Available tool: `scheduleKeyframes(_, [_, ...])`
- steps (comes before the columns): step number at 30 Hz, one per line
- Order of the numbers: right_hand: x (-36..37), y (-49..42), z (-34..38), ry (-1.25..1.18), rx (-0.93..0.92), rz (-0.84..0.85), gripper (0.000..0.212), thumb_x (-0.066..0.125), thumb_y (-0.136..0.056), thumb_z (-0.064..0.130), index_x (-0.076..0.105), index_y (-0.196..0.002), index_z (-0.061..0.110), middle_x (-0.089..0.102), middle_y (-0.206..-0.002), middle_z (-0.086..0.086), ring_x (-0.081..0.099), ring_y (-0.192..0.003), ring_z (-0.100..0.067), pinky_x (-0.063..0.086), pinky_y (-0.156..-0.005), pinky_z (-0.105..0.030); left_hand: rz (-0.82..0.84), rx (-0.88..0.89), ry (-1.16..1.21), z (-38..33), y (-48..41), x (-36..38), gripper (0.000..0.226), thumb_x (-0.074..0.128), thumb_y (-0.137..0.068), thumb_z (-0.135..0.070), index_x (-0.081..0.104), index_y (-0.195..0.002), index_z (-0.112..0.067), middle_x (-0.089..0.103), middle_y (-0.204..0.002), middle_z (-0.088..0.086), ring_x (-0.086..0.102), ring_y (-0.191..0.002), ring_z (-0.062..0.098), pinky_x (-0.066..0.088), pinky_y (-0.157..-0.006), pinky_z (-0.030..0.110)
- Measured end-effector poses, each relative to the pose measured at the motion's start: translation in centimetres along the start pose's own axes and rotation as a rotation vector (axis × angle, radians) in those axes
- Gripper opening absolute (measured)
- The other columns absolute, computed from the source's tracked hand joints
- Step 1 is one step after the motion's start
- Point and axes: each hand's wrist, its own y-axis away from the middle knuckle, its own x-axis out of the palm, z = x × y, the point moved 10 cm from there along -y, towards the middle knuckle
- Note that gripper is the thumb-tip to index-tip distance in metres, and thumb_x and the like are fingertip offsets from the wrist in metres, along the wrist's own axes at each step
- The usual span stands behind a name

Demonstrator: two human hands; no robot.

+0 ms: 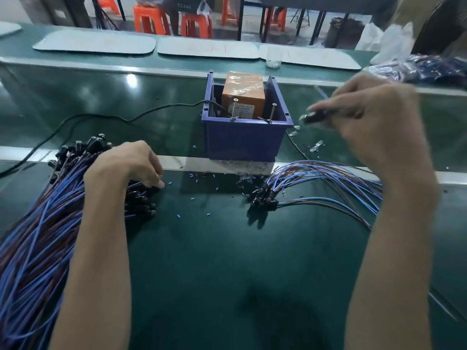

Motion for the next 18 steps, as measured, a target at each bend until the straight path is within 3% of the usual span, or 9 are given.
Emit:
scheduleKeyframes(1, [2.5, 0.6, 1.7, -0.037, -0.005, 0.048, 0.029, 0.075, -0.078, 0.009, 0.072, -0.102, 0.026, 0.063, -0.08, 0.006, 0.05, -0.064, -0.006, 0.047, -0.063, -0.021, 0.01, -0.01, 0.007, 0.1, -0.1, 0.3, 0.018, 0.086, -0.067, -0.019, 0.073, -0.079, -0.023, 0.072, -0.062, -0.004, 0.066, -0.078, 0.01, 0.049, -0.085, 0.028])
scheduleKeyframes(3, [8.4, 1.7, 1.1, 0.004, 0.095, 0.351, 0.028, 0.076, -0.074, 0.004, 0.078, -0.094, 0.023, 0.064, -0.072, 0.007, 0.05, -0.061, -0.009, 0.046, -0.065, -0.026, -0.021, -0.019, -0.015, 0.0, -0.3, 0.3, 0.02, 0.087, -0.064, -0.024, 0.07, -0.074, -0.027, 0.073, -0.069, -0.003, 0.067, -0.086, 0.017, 0.05, -0.09, 0.032])
scheduleKeyframes(4, [11.2, 2.6, 0.2, 0.019, 0.164, 0.521, 0.028, 0.076, -0.072, 0.004, 0.078, -0.093, 0.023, 0.062, -0.067, 0.011, 0.051, -0.059, -0.006, 0.045, -0.064, -0.023, -0.052, -0.026, -0.034, 0.0, -0.4, 0.1, 0.022, 0.088, -0.063, -0.027, 0.068, -0.071, -0.029, 0.073, -0.077, -0.001, 0.066, -0.091, 0.021, 0.05, -0.092, 0.035])
scheduleKeyframes(8, [17.1, 5.8, -1.1, 0.035, 0.259, 0.898, 0.03, 0.08, -0.071, 0.008, 0.075, -0.097, 0.022, 0.065, -0.069, 0.014, 0.058, -0.064, -0.001, 0.043, -0.057, -0.014, -0.086, -0.076, -0.084, 0.4, -0.2, 0.0, 0.023, 0.09, -0.059, -0.031, 0.068, -0.069, -0.031, 0.069, -0.096, 0.004, 0.062, -0.096, 0.028, 0.051, -0.089, 0.037])
scheduleKeyframes(13, [16.0, 5.3, -1.8, -0.06, 0.309, 0.875, 0.027, 0.079, -0.075, 0.018, 0.073, -0.099, 0.027, 0.073, -0.084, 0.012, 0.067, -0.086, -0.006, 0.049, -0.077, -0.02, -0.131, -0.148, -0.066, 0.4, 0.1, 0.1, 0.026, 0.092, -0.055, -0.028, 0.069, -0.068, -0.03, 0.068, -0.095, 0.001, 0.061, -0.094, 0.025, 0.042, -0.074, 0.027])
scheduleKeyframes(18, [14.9, 5.3, -1.4, -0.108, 0.32, 0.856, 0.026, 0.077, -0.078, 0.028, 0.072, -0.104, 0.027, 0.073, -0.088, 0.012, 0.066, -0.093, -0.008, 0.05, -0.092, -0.031, -0.137, -0.115, -0.057, -0.2, 0.3, 0.0, 0.025, 0.09, -0.059, -0.028, 0.068, -0.071, -0.027, 0.067, -0.094, 0.004, 0.058, -0.091, 0.026, 0.044, -0.079, 0.031])
